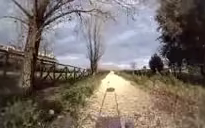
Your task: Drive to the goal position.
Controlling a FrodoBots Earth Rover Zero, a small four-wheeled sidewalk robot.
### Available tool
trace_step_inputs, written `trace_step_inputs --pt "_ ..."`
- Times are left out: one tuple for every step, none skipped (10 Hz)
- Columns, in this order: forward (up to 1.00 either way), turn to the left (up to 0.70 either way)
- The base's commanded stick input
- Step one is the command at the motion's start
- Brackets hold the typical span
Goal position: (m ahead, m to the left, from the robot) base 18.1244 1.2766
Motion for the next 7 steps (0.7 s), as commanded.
trace_step_inputs --pt "0.70 -0.30" --pt "0.70 0.00" --pt "0.70 0.00" --pt "0.70 0.00" --pt "0.70 0.00" --pt "0.70 0.00" --pt "0.70 0.00"
